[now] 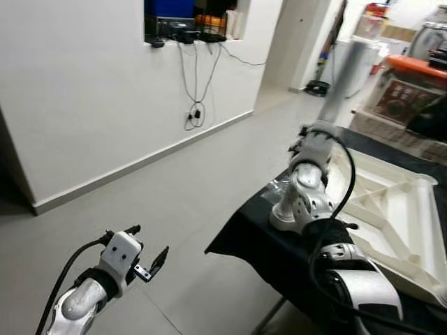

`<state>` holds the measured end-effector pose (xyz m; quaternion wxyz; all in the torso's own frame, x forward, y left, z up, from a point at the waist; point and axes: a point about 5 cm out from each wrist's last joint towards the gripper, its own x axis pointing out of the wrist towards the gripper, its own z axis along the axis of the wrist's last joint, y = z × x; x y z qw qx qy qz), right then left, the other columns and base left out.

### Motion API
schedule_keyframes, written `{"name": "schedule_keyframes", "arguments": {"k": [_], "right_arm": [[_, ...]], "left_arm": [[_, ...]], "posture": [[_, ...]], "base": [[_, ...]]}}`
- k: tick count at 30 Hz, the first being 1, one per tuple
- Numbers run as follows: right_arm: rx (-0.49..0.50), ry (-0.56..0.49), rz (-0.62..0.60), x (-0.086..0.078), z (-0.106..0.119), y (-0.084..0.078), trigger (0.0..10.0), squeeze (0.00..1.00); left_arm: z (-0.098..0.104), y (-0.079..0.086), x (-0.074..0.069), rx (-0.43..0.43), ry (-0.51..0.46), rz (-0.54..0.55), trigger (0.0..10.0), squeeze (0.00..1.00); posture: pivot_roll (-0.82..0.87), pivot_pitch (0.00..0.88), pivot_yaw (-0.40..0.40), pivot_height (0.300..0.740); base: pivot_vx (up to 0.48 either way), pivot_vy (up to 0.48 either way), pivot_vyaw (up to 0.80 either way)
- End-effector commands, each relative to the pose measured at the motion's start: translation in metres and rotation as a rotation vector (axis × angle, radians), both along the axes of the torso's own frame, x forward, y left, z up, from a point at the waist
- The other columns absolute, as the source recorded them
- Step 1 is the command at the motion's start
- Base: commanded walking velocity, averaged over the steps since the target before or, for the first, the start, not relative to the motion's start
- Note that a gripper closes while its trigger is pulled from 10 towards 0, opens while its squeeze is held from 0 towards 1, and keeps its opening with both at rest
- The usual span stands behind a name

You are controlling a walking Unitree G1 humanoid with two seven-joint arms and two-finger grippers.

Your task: Building children table

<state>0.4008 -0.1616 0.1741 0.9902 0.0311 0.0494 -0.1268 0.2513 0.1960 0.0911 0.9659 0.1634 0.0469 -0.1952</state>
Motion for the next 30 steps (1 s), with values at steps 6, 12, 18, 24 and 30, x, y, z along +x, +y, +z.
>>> {"name": "schedule_keyframes", "arguments": {"k": [6, 12, 18, 24, 30], "right_arm": [[-0.103, -0.042, 0.381, 0.013, 0.033, -0.006, 10.0, 0.0], [-0.134, 0.009, 0.597, 0.011, 0.034, -0.009, 0.0, 0.0], [-0.022, 0.1, -0.118, 0.003, 0.003, -0.043, 0.0, 0.0], [0.023, 0.199, -0.36, -0.026, -0.046, -0.012, 0.0, 0.0], [0.008, 0.02, -0.055, -0.013, -0.02, 0.016, 10.0, 1.0]], "left_arm": [[-0.006, -0.001, -0.003, 0.005, 0.019, -0.005, 10.0, 0.0], [-0.006, 0.0, -0.005, 0.005, 0.02, 0.002, 10.0, 0.0], [-0.006, 0.002, -0.006, 0.007, 0.021, 0.004, 10.0, 0.0], [-0.005, 0.001, -0.007, 0.008, 0.022, 0.0, 10.0, 0.0], [-0.005, 0.0, -0.003, 0.01, 0.019, -0.005, 10.0, 0.0]], "posture": [[0.05, 0.0, -0.127, 0.74], [0.05, 0.0, -0.133, 0.74], [0.06, 0.0, -0.127, 0.74], [0.06, 0.0, -0.115, 0.74], [0.05, 0.0, -0.121, 0.74]], "base": [[0.0, 0.0, 0.0], [0.0, 0.0, 0.0], [0.0, 0.0, 0.0], [0.0, 0.0, 0.0], [0.0, 0.0, 0.0]]}}
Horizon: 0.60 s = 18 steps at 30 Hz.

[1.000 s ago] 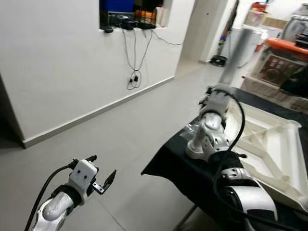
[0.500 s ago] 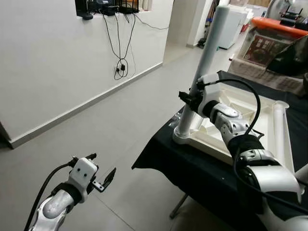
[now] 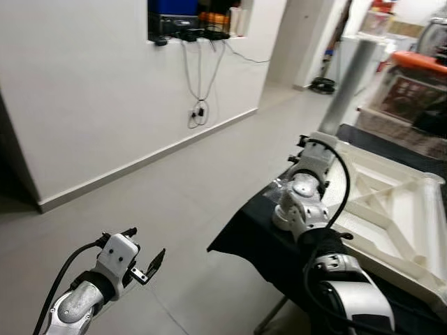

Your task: Building children table

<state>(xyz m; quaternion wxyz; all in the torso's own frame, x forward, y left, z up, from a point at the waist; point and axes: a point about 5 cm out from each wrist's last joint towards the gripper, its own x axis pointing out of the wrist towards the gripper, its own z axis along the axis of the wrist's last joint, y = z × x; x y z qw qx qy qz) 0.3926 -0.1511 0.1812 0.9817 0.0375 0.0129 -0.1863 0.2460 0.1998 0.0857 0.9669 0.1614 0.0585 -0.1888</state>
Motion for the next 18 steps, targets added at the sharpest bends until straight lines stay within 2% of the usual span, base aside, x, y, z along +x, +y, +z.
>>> {"name": "schedule_keyframes", "arguments": {"k": [1, 2, 3, 4, 5, 6, 7, 8, 9, 10, 11, 12, 14, 16, 18], "right_arm": [[-0.001, 0.063, 0.084, -0.003, -0.022, 0.005, 10.0, 1.0], [-0.048, 0.06, 0.112, 0.004, -0.009, -0.003, 10.0, 1.0], [-0.048, 0.06, 0.112, 0.004, -0.009, -0.003, 10.0, 1.0], [-0.079, 0.059, 0.119, 0.008, 0.0, -0.009, 10.0, 1.0], [-0.073, 0.035, 0.19, 0.013, 0.012, -0.012, 10.0, 0.0], [-0.073, 0.035, 0.19, 0.013, 0.012, -0.012, 10.0, 0.0], [-0.056, -0.018, 0.311, 0.017, 0.026, -0.01, 10.0, 0.0], [-0.056, -0.018, 0.311, 0.017, 0.026, -0.01, 10.0, 0.0], [-0.043, -0.058, 0.395, 0.018, 0.034, -0.007, 10.0, 0.0], [-0.053, -0.103, 0.569, 0.018, 0.042, -0.004, 4.2, 0.0], [-0.065, -0.126, 0.677, 0.016, 0.045, -0.002, 0.0, 0.0], [-0.065, -0.126, 0.677, 0.016, 0.045, -0.002, 0.0, 0.0], [-0.102, -0.103, 0.818, 0.014, 0.039, -0.001, 0.0, 0.0], [-0.101, -0.074, 0.839, 0.013, 0.03, 0.0, 0.0, 0.0], [-0.095, 0.006, 0.777, 0.012, 0.012, -0.002, 0.0, 0.0]], "left_arm": [[0.001, -0.004, 0.003, 0.008, -0.003, -0.021, 10.0, 0.0], [0.001, -0.005, 0.003, 0.005, -0.005, -0.019, 10.0, 0.0], [0.001, -0.005, 0.003, 0.005, -0.005, -0.019, 10.0, 0.0], [0.001, -0.005, 0.003, 0.003, -0.006, -0.017, 10.0, 0.0], [0.001, -0.006, 0.002, 0.001, -0.006, -0.017, 10.0, 0.0], [0.001, -0.006, 0.002, 0.001, -0.006, -0.017, 10.0, 0.0], [0.0, -0.006, 0.001, 0.0, -0.003, -0.017, 10.0, 0.0], [0.0, -0.006, 0.001, 0.0, -0.003, -0.017, 10.0, 0.0], [-0.001, -0.006, 0.0, -0.001, -0.001, -0.017, 10.0, 0.0], [-0.002, -0.006, 0.0, 0.0, 0.001, -0.017, 10.0, 0.0], [-0.002, -0.006, 0.0, 0.001, 0.001, -0.016, 10.0, 0.0], [-0.002, -0.006, 0.0, 0.001, 0.001, -0.016, 10.0, 0.0], [-0.001, -0.005, 0.001, 0.001, -0.002, -0.013, 10.0, 0.0], [0.0, -0.004, 0.001, 0.002, -0.003, -0.011, 10.0, 0.0], [0.0, -0.003, 0.001, 0.006, -0.006, -0.009, 10.0, 0.0]], "posture": [[0.05, 0.0, -0.121, 0.74], [0.05, 0.0, -0.123, 0.74], [0.05, 0.0, -0.123, 0.74], [0.05, 0.0, -0.123, 0.74], [0.05, 0.0, -0.123, 0.74], [0.05, 0.0, -0.123, 0.74], [0.04, 0.0, -0.124, 0.74], [0.04, 0.0, -0.124, 0.74], [0.04, 0.0, -0.124, 0.74], [0.04, 0.0, -0.125, 0.74], [0.05, 0.0, -0.129, 0.74], [0.05, 0.0, -0.129, 0.74], [0.06, 0.0, -0.131, 0.74], [0.06, 0.0, -0.13, 0.74], [0.07, 0.0, -0.132, 0.74]], "base": [[0.0, 0.0, 0.0], [0.0, 0.0, 0.0], [0.0, 0.0, 0.0], [0.0, 0.0, 0.0], [0.0, 0.0, 0.0], [0.0, 0.0, 0.0], [0.0, 0.0, 0.0], [0.0, 0.0, 0.0], [0.0, 0.0, 0.0], [0.0, 0.0, 0.0], [0.0, 0.0, 0.0], [0.0, 0.0, 0.0], [0.0, 0.0, 0.0], [0.0, 0.0, 0.0], [0.0, 0.0, 0.0]]}}
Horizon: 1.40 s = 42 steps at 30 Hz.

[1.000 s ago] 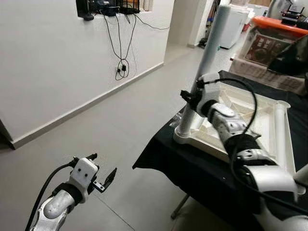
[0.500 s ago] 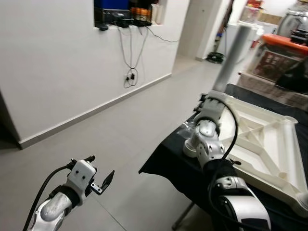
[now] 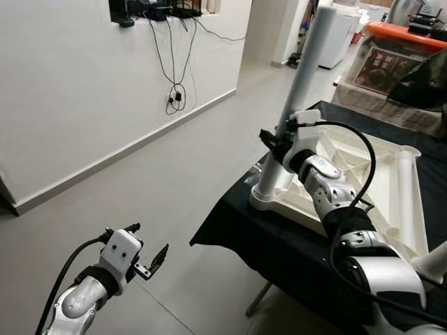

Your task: Building children table

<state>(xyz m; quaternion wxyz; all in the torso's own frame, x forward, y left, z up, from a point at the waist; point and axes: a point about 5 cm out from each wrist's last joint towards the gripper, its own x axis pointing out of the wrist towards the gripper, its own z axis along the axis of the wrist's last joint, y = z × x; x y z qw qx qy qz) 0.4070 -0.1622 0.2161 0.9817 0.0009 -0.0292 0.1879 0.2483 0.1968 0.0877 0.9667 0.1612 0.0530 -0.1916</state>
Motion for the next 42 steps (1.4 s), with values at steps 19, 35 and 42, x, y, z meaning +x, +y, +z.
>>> {"name": "schedule_keyframes", "arguments": {"k": [19, 35, 42], "right_arm": [[0.072, 0.258, -0.8, -0.021, -0.074, -0.013, 10.0, 0.0], [-0.241, 0.078, 0.16, -0.008, -0.025, 0.001, 0.0, 0.0], [-0.091, 0.295, -0.982, -0.02, -0.065, -0.071, 0.0, 0.0]], "left_arm": [[-0.001, -0.001, -0.002, 0.009, 0.004, -0.001, 10.0, 0.0], [-0.002, 0.001, -0.003, 0.001, 0.0, 0.018, 10.0, 0.0], [-0.002, 0.0, -0.004, 0.005, 0.003, 0.012, 10.0, 0.0]], "posture": [[0.06, 0.0, -0.125, 0.74], [0.07, 0.0, -0.147, 0.74], [0.07, 0.0, -0.135, 0.74]], "base": [[0.0, 0.0, 0.0], [0.0, 0.0, 0.0], [0.0, 0.0, 0.0]]}}
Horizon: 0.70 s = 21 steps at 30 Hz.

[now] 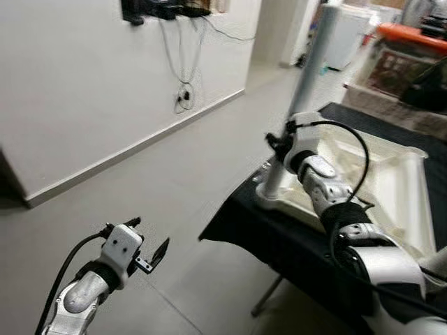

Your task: Building children table

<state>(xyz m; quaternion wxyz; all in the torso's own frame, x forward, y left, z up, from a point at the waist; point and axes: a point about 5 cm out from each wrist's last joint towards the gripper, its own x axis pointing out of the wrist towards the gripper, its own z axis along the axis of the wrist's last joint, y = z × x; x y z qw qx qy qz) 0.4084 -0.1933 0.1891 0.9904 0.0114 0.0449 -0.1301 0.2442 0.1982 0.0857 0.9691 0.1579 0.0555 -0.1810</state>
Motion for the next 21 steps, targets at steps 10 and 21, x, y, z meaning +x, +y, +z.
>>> {"name": "schedule_keyframes", "arguments": {"k": [10, 21], "right_arm": [[0.046, 0.089, -0.188, -0.015, -0.034, -0.011, 10.0, 0.0], [-0.27, -0.051, 0.758, -0.002, 0.029, 0.015, 10.0, 0.0]], "left_arm": [[0.002, 0.0, 0.003, 0.015, 0.0, -0.023, 10.0, 0.0], [0.0, -0.003, 0.003, 0.002, 0.003, -0.023, 10.0, 0.0]], "posture": [[0.06, 0.0, -0.118, 0.74], [0.06, 0.0, -0.131, 0.74]], "base": [[0.0, 0.0, 0.0], [0.0, 0.0, 0.0]]}}
